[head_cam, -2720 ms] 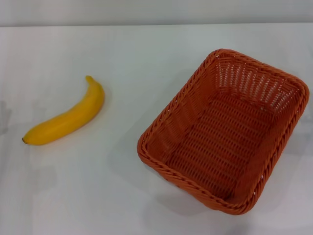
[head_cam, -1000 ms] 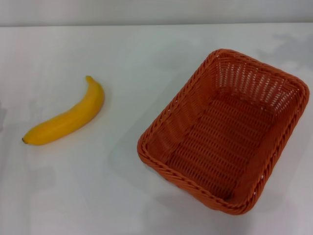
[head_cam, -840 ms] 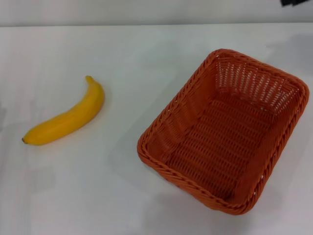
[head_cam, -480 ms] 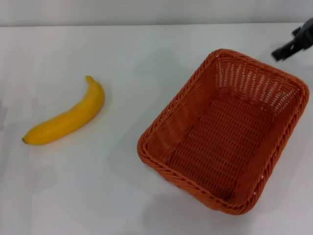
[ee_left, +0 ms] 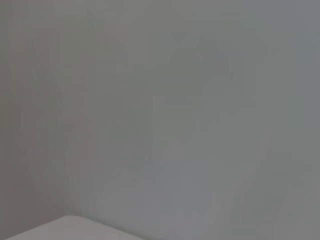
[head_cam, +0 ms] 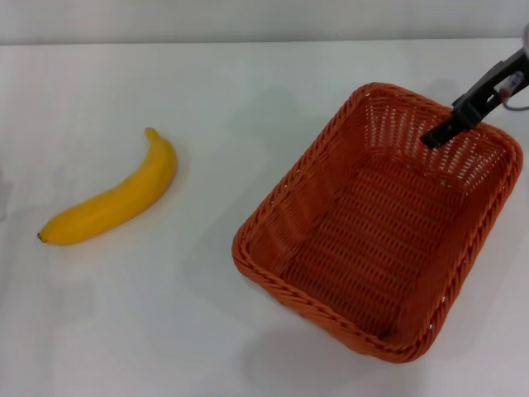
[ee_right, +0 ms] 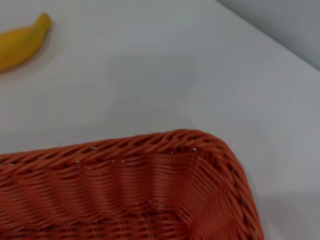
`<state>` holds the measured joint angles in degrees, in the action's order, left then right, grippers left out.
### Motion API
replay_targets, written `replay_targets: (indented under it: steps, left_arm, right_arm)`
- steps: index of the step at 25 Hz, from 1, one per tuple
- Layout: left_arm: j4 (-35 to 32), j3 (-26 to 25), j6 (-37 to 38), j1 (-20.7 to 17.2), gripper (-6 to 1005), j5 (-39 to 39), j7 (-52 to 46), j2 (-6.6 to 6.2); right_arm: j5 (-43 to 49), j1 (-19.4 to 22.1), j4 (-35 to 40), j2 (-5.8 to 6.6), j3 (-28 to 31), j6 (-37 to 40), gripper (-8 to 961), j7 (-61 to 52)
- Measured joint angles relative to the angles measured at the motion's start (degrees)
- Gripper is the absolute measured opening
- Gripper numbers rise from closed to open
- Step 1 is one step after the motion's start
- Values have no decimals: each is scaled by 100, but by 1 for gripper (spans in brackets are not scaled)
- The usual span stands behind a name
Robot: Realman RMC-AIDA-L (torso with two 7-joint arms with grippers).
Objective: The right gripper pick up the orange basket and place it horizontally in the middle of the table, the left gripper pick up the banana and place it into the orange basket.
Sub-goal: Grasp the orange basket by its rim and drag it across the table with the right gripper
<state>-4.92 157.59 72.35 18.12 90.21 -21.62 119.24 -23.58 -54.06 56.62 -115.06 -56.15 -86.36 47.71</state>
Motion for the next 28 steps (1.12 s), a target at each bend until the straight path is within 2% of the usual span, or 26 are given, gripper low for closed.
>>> replay_targets:
  steps: [7,16,18,21,25,28]
  left_arm:
    - [0,0,-2,1,891,-4,0,2]
    - [8,0,-2,43,891,-5,0,-7]
    - [9,0,-2,50,891,-4,0,-7]
    - [13,0,-2,52,891,-1,0,-7]
    - [67,0,-2,52,891,6,-11,-3]
    - [71,0,-2,52,891,6,-19,1]
  right_arm:
    - [51,-101,-570,20,-34,445,735,26]
    - [166,-149,-748,43,-171,619,534,45]
    - [191,-197,-785,137,-144,618,489,1]
    - [199,-249,-865,257,-111,580,293,-94]
    - [170,-274,-917,320,-25,475,252,-187]
    - [160,-319,-921,374,288,283,239,-264]
